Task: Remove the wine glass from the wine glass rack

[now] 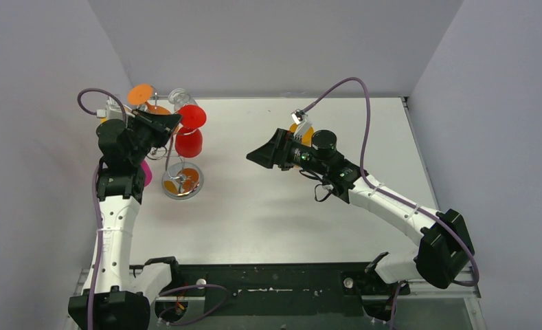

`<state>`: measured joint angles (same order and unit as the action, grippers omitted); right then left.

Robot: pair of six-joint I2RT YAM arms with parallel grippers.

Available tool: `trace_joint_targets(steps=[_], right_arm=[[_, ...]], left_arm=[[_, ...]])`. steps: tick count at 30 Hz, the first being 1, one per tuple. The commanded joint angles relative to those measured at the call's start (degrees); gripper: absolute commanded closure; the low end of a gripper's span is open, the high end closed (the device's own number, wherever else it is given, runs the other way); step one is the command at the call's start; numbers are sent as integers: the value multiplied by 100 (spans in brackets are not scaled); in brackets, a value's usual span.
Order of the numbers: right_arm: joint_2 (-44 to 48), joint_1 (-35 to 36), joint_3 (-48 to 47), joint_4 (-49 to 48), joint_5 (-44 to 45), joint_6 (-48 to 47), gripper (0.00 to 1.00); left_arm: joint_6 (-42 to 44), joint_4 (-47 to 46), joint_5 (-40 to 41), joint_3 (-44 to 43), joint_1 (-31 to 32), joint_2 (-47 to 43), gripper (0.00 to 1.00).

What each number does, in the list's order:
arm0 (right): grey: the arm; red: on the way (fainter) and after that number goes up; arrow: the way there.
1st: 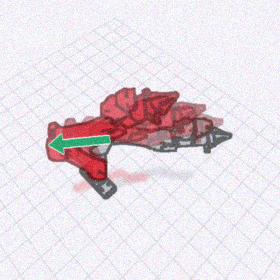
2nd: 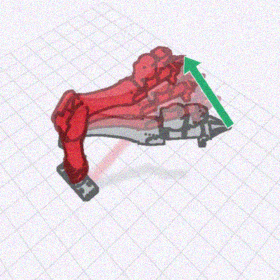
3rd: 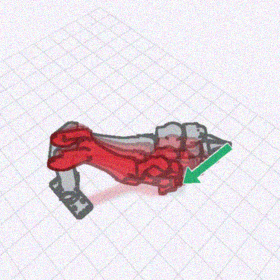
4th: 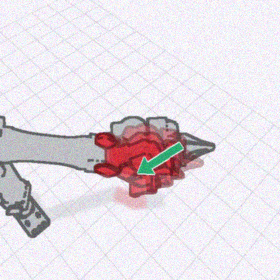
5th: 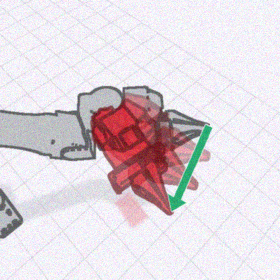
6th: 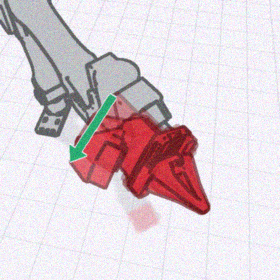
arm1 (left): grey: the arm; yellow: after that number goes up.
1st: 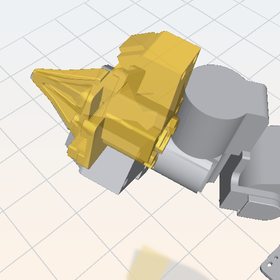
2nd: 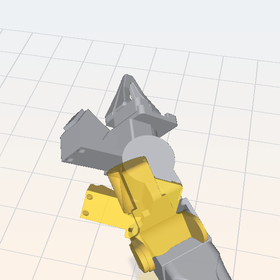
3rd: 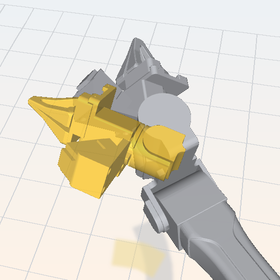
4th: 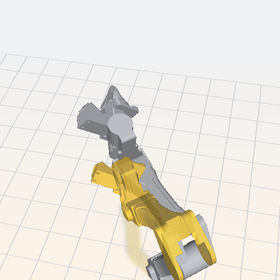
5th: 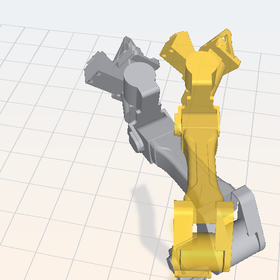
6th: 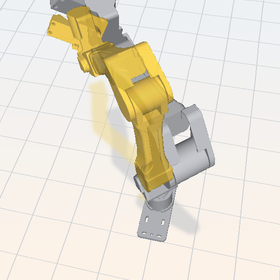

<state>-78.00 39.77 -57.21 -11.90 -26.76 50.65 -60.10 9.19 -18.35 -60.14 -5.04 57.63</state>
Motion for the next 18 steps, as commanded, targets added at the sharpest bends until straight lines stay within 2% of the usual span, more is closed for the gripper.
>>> trace_joint_targets(steps=[1,6,11,18], right_arm=[[240,-26,-5,-392,57,40,10],[199,-31,-40,-416,49,36,10],[223,-30,-35,-467,84,32,10],[429,-36,131,-643,266,-30,10]], left_arm=[[272,-472,-486,-429,56,65,100],[666,-229,-774,-820,161,320,100],[1041,-11,-732,-1057,458,435,100],[1756,558,-422,-1148,1352,503,100]])
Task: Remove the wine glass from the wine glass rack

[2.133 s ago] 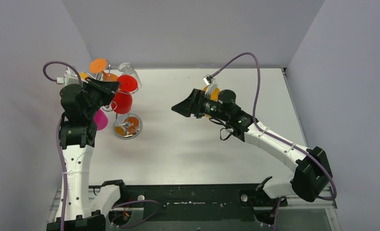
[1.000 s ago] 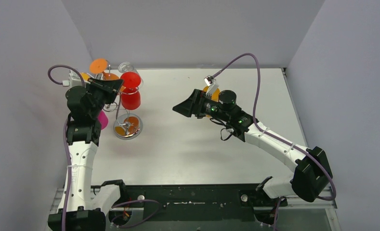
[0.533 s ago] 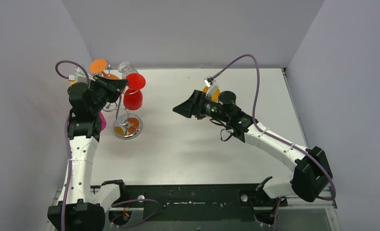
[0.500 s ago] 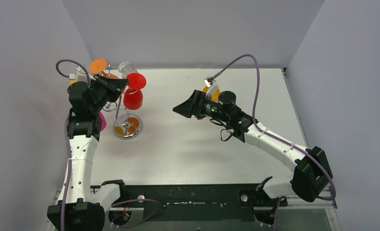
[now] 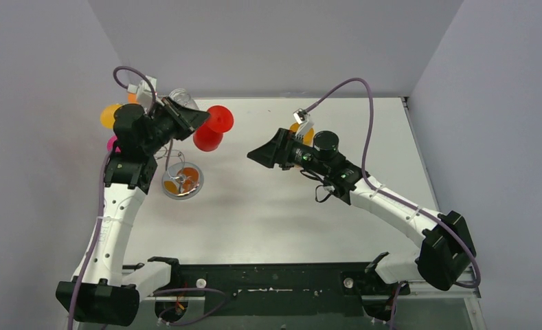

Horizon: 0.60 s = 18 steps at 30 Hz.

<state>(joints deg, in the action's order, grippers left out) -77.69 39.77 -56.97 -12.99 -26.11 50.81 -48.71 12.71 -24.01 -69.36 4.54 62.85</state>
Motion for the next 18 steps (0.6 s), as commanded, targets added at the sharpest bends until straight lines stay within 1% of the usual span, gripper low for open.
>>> trace_joint_targets(steps=[1,6,10,15,18], right_arm=[[436,-31,144,-596,211,-60,10],[639,-30,379,-997,189,12,11],[750,-115,588,-1348,-87,126,14],[556,-613,1034,-2786,-839,1096,25],[259,-752,972,-3246,-1371,1416,31]], left_arm=[[654,187,152,-152,484,-52,100],[632,-317,-113,264,754,-207,100],[652,-579,-329,527,916,-325,100],[715,-796,-756,612,1097,-303,100],[863,-805,-1033,591,1291,-249,100]])
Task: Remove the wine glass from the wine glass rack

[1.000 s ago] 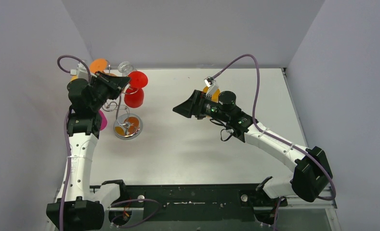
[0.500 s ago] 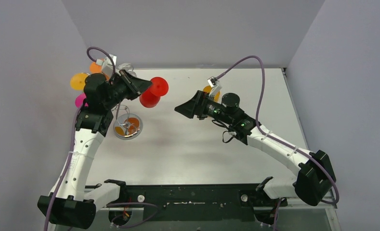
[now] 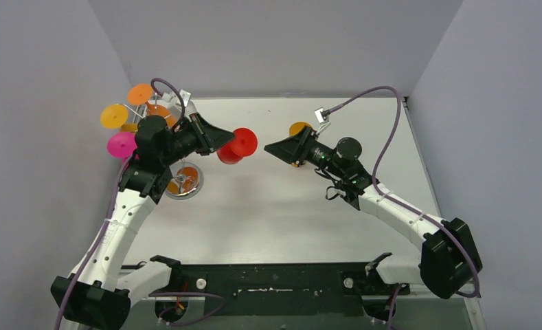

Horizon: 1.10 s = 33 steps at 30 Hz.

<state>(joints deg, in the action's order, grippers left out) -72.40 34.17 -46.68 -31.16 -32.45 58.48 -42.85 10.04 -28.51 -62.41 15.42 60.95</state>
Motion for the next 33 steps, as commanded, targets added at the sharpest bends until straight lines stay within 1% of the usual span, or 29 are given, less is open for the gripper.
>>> trace_joint_targets(steps=[1,4,6,9,13,20,23,27,29,31,32,33], right_arm=[[-341,-181,-145,-1466,-918,647,32],[-393,-78,-409,-1141,-1198,348,33],[-389,-62,-531,-727,-1138,114,38],[-417,-86,-527,-720,-1160,91,43],[-525,-101,-534,-833,-1333,154,53],[-710,-102,-593,-1011,-1609,266,77],[-700,-110,-544,-1060,-1637,296,88],[-647,-109,-457,-1323,-1668,399,99],[-615,-106,-449,-1266,-1668,328,100],[-588,-108,-435,-1209,-1658,269,100],[-573,-104,-424,-1205,-1666,250,100],[-538,-108,-410,-1213,-1668,223,100]], left_arm=[[352,-523,-710,-88,221,-48,100],[529,-341,-815,-40,245,-53,100],[437,-504,-863,105,282,-101,100],[255,-866,-934,346,357,-157,100],[226,-925,-1065,496,472,-175,100],[431,-823,-1069,444,506,-229,100],[502,-766,-1039,464,506,-269,100],[543,-771,-1040,545,506,-362,100],[549,-810,-1111,567,506,-390,100],[466,-1126,-1585,560,510,-371,100],[406,-1312,-1847,575,514,-381,90],[383,-1444,-2065,599,515,-392,77]])
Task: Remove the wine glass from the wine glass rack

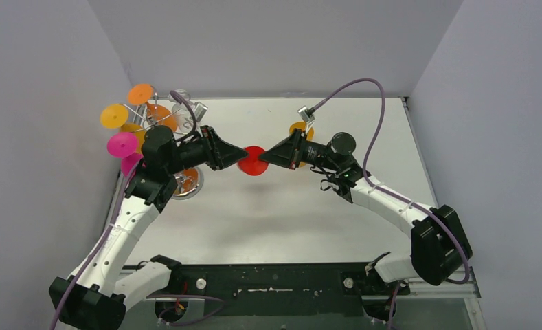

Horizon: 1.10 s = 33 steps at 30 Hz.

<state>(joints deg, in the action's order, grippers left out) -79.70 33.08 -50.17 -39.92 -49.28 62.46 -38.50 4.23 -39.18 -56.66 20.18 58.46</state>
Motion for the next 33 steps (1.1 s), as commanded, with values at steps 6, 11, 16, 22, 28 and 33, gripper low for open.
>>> trace_joint_targets(steps=[6,11,16,22,28,33], right_arm=[[362,6,35,-221,89,-426,100],[538,33,65,54,201,-856,100],[703,153,-46,657,374,-1532,100],[810,273,-130,1090,428,-2017,100],[946,283,4,983,477,-2104,100],[933,287,10,944,513,-2095,100]], left_arm=[[526,43,-1066,9,43,-182,53],[415,-62,-1078,377,302,-149,53],[-216,-1094,-678,801,667,-208,61],[-1058,-2365,-552,1272,671,-259,65],[-944,-2203,-392,1304,671,-339,75],[-867,-2183,-518,1298,671,-327,78]])
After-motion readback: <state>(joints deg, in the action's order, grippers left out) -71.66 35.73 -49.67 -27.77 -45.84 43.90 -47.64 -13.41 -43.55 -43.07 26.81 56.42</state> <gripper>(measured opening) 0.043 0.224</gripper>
